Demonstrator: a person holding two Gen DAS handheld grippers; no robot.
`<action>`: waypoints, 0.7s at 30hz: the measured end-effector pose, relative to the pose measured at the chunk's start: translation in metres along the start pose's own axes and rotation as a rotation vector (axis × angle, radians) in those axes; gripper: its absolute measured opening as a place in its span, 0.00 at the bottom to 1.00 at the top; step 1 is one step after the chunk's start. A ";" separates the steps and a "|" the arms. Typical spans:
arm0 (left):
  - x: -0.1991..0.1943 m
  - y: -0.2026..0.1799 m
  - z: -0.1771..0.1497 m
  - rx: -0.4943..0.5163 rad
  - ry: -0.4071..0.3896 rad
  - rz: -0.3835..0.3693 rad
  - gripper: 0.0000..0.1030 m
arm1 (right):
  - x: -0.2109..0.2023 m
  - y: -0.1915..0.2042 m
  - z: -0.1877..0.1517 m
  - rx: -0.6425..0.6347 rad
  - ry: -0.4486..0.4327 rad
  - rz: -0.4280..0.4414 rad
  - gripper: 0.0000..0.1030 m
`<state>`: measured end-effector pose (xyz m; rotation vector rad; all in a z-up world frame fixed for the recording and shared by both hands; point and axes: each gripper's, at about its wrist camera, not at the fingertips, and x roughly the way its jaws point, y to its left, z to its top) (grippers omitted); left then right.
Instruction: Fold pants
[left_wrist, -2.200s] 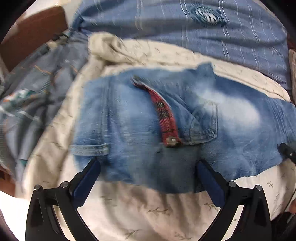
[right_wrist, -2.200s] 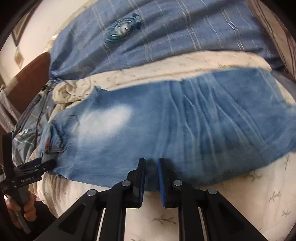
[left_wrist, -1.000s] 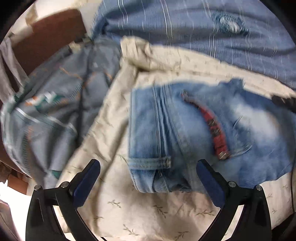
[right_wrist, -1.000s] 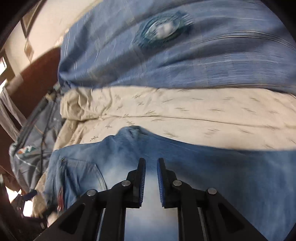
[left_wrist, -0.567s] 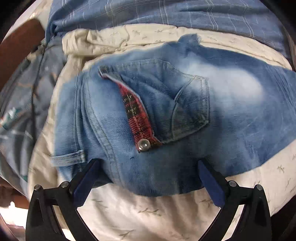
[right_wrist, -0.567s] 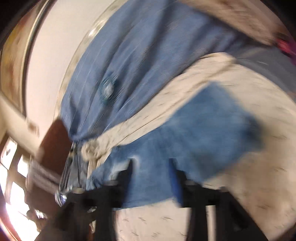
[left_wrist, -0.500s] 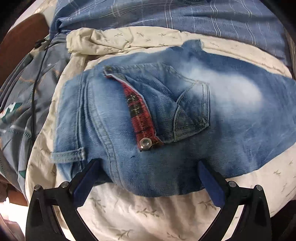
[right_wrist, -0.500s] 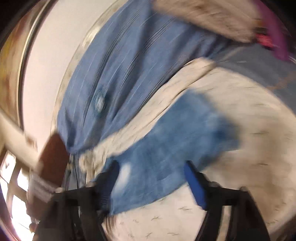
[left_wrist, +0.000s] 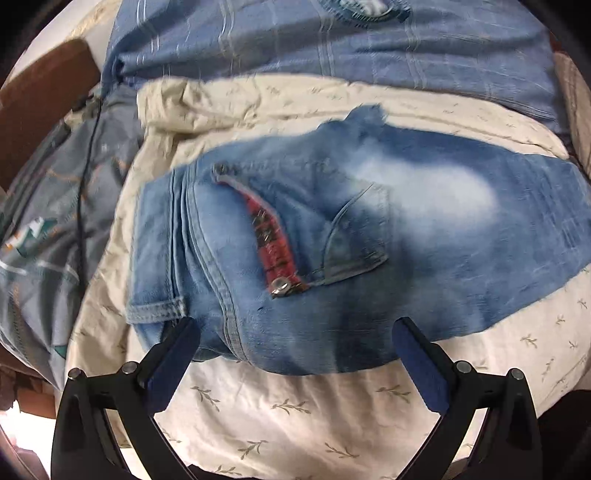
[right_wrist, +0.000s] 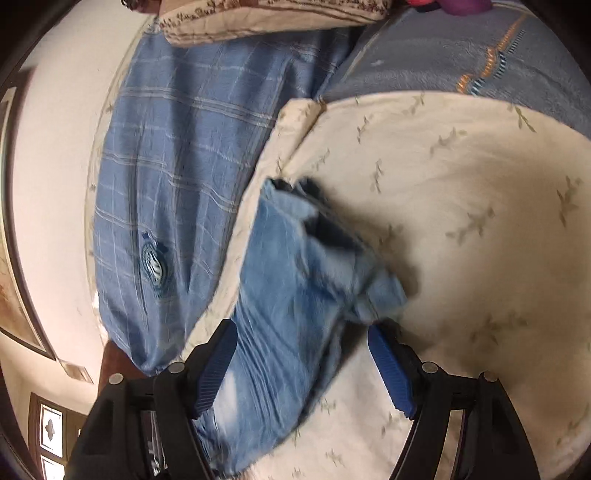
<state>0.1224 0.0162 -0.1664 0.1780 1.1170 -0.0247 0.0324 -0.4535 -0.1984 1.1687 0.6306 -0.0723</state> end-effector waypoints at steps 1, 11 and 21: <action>0.008 0.004 0.000 -0.005 0.018 0.012 1.00 | 0.002 0.000 0.003 -0.008 -0.002 -0.002 0.74; 0.015 0.018 0.000 -0.034 0.033 -0.038 1.00 | 0.029 0.016 0.025 -0.026 -0.065 -0.062 0.25; -0.008 0.047 0.003 -0.115 -0.028 -0.091 1.00 | 0.026 0.147 -0.033 -0.550 -0.072 -0.076 0.16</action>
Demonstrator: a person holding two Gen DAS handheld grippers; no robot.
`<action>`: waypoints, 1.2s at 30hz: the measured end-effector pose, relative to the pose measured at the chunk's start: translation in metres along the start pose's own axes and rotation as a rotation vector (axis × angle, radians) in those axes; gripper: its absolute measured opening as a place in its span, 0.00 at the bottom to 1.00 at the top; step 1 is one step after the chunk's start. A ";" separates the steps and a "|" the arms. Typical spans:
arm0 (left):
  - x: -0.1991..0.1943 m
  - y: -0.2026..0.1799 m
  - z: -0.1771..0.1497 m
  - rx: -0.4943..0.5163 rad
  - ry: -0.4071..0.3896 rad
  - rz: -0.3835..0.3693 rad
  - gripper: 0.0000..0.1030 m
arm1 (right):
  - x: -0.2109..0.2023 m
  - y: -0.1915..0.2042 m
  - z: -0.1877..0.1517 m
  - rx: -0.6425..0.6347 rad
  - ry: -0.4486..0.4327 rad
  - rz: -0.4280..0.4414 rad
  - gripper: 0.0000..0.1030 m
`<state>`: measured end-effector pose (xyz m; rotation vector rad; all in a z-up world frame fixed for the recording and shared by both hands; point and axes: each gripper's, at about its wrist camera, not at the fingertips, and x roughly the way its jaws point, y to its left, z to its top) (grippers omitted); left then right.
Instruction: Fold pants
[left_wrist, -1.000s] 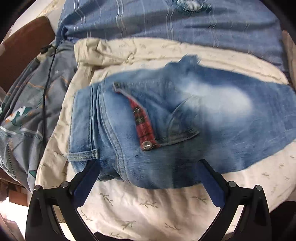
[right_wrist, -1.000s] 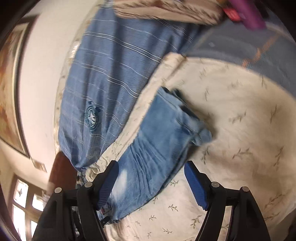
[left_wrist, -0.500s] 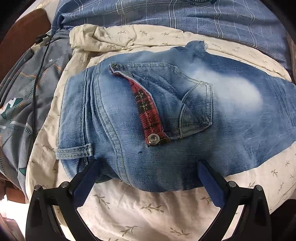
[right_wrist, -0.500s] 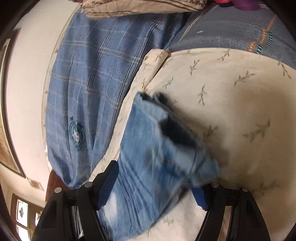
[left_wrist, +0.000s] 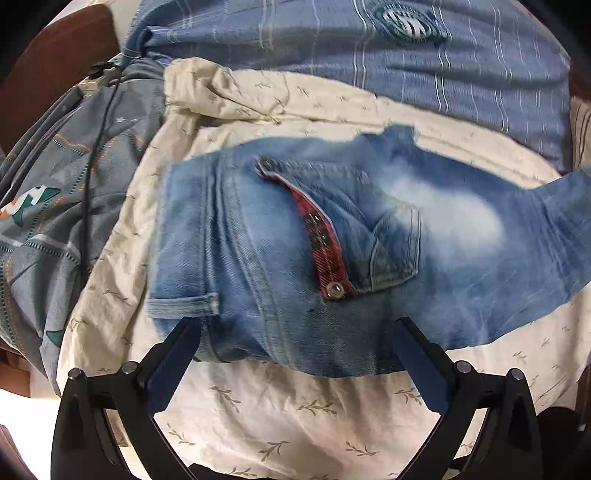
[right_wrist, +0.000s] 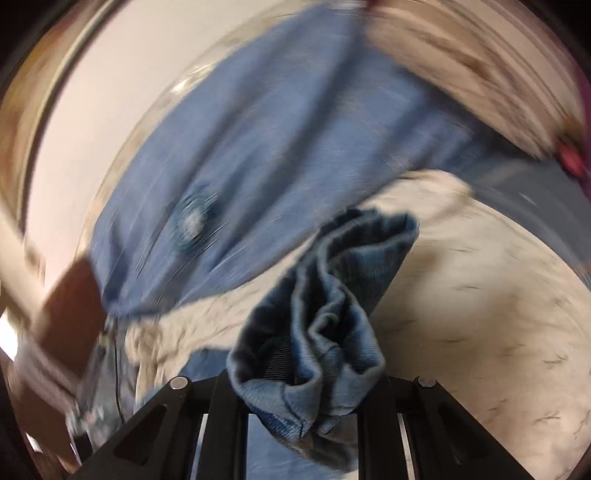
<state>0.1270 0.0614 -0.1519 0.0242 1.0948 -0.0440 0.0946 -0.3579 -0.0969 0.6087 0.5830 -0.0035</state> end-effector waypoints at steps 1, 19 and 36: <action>-0.004 0.003 0.000 -0.011 -0.008 -0.006 1.00 | 0.004 0.020 -0.006 -0.053 0.020 0.014 0.16; -0.021 0.025 -0.005 -0.031 -0.046 -0.004 1.00 | 0.093 0.089 -0.113 -0.202 0.456 0.209 0.59; 0.004 -0.098 0.077 0.166 -0.103 -0.094 0.83 | 0.037 0.020 -0.098 -0.004 0.290 0.341 0.69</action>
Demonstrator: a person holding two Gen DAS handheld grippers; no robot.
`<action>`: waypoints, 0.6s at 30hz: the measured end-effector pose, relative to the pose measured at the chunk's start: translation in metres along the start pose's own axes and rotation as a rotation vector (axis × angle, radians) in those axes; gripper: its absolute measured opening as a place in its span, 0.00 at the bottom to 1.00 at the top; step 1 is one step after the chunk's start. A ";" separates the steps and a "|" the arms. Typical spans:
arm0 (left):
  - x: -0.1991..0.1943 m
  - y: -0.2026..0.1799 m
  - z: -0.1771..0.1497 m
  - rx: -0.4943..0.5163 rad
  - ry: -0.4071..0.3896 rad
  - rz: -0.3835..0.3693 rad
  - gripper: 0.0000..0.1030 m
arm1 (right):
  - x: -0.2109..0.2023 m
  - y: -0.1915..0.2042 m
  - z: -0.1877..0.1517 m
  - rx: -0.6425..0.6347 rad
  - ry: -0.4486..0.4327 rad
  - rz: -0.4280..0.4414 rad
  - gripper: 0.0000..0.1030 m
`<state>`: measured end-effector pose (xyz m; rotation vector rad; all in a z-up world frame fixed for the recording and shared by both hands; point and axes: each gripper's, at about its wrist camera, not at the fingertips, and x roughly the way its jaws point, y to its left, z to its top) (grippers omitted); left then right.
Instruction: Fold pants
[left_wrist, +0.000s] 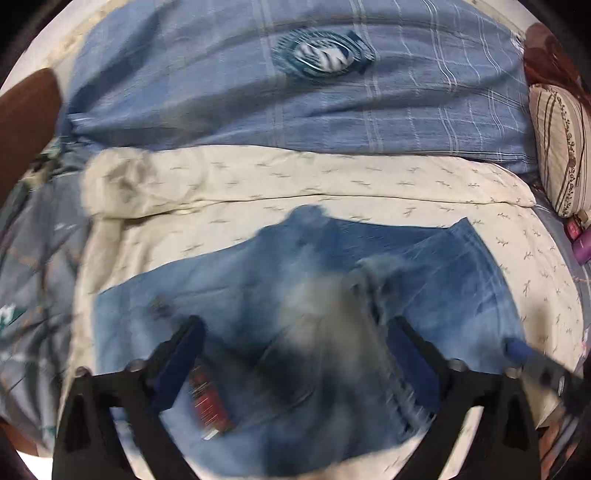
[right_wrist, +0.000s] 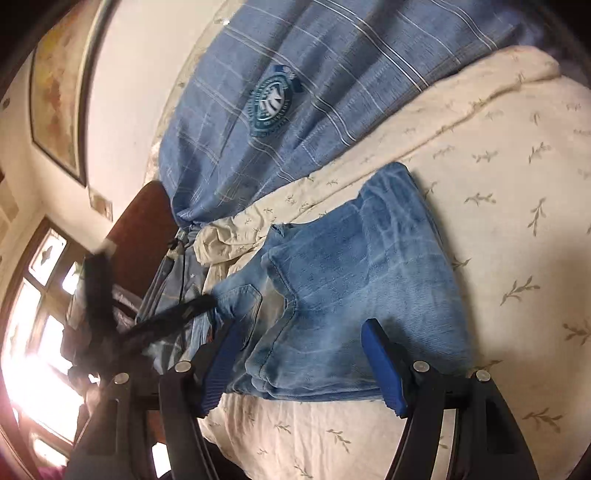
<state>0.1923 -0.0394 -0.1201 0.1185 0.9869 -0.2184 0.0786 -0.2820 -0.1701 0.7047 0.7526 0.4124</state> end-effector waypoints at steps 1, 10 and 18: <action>0.009 -0.005 0.004 -0.005 0.016 -0.013 0.78 | 0.001 0.001 0.000 -0.012 0.003 -0.013 0.69; 0.079 -0.030 0.033 -0.035 0.137 -0.032 0.46 | 0.010 0.018 -0.008 -0.161 0.045 -0.064 0.68; 0.074 -0.044 0.040 0.035 0.100 0.039 0.46 | 0.040 0.034 -0.012 -0.269 0.074 -0.146 0.68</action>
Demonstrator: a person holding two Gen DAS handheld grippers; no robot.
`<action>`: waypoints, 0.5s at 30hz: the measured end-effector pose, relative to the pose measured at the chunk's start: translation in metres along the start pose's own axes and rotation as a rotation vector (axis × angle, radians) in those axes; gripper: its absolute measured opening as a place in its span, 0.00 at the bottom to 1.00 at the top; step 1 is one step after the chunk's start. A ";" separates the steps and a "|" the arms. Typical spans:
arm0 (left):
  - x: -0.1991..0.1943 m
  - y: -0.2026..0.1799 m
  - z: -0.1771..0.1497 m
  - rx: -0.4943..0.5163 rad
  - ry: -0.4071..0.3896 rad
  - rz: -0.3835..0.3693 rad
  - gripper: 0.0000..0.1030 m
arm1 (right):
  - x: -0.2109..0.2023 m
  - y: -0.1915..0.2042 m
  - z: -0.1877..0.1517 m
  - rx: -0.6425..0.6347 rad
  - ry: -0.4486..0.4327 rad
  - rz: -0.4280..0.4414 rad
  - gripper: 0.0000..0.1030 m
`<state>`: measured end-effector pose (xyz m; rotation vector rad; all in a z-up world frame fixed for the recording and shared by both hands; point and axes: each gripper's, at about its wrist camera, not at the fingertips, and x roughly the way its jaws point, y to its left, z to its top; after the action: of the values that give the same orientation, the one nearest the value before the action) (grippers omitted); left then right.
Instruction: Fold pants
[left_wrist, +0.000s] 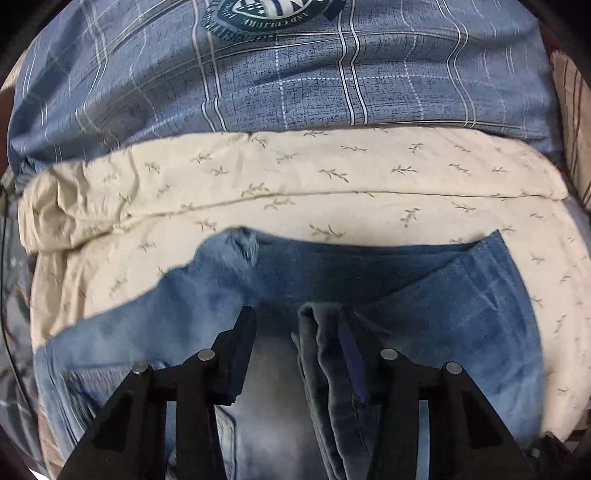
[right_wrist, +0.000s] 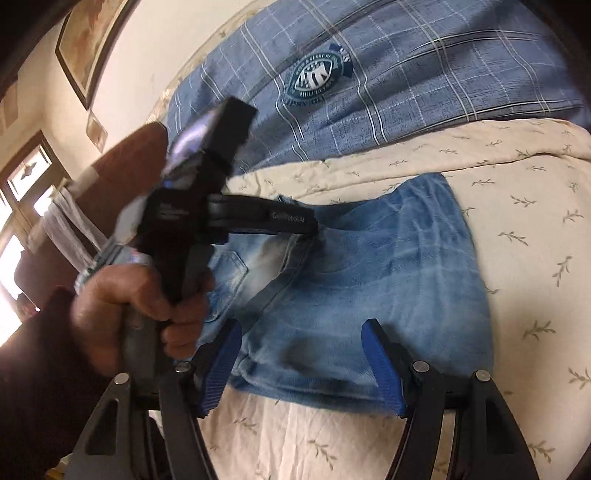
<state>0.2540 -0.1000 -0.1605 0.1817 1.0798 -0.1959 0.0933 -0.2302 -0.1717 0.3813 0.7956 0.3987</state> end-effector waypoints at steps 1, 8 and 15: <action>-0.003 0.003 -0.003 -0.008 -0.003 -0.001 0.46 | 0.008 0.000 -0.001 -0.001 0.032 -0.014 0.68; -0.059 0.046 -0.045 -0.051 -0.094 0.034 0.48 | 0.021 0.010 -0.013 -0.130 0.065 -0.084 0.69; -0.105 0.068 -0.101 -0.054 -0.190 0.145 0.76 | 0.016 0.017 -0.017 -0.114 0.037 -0.101 0.69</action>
<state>0.1367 -0.0022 -0.1099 0.1882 0.8786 -0.0515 0.0876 -0.2046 -0.1845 0.2264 0.8211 0.3558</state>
